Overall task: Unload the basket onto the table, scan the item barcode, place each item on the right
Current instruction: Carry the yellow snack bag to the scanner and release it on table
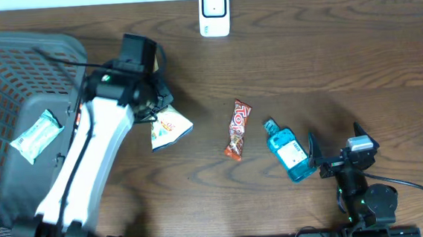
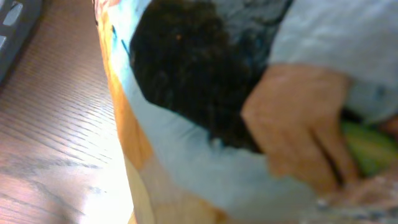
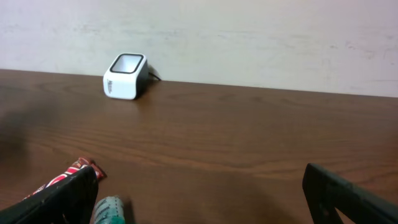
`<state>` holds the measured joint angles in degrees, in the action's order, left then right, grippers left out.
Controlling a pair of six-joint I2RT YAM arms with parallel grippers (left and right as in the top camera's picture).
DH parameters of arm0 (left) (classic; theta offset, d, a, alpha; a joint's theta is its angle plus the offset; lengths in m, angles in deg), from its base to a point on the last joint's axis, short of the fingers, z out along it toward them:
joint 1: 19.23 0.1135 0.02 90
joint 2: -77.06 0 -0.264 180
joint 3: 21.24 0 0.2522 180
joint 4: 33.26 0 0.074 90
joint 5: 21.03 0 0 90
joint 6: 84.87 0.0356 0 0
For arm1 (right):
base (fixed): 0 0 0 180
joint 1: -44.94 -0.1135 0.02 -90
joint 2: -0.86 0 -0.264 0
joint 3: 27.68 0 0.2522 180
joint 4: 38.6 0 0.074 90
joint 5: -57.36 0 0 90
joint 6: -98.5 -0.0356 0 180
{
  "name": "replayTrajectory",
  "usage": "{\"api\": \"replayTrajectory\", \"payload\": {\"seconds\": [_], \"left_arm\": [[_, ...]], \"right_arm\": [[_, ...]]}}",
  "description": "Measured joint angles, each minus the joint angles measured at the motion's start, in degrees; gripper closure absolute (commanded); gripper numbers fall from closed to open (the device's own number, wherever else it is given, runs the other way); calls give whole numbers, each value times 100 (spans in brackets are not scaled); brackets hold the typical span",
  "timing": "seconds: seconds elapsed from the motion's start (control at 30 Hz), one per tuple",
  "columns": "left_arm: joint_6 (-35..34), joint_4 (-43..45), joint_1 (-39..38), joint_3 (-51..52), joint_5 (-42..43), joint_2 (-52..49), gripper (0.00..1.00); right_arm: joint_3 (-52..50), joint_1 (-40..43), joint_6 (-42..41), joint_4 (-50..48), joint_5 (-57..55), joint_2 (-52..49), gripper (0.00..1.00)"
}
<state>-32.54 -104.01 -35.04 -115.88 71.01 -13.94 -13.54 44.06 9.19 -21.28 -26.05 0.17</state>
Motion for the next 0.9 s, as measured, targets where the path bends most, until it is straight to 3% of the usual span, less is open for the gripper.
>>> {"api": "replayTrajectory", "payload": {"seconds": [0.27,0.47,0.6,0.67,0.8,0.9], "left_arm": [[-142,278,-39,0,-271,-1314,93],[11,752,-420,0,-372,-1646,93],[262,776,-931,0,-551,-1744,85],[337,719,-1220,0,-772,-1801,70],[435,688,-1648,0,-1073,-1832,0],[411,684,-1843,0,-1172,-1832,2]], "right_arm": [[0,0,0,0,0,0,1],[0,0,0,2,0,0,1],[0,0,0,0,0,0,1],[0,0,-2,0,0,0,1],[0,0,0,2,0,0,1],[0,0,0,0,0,0,1]]}}
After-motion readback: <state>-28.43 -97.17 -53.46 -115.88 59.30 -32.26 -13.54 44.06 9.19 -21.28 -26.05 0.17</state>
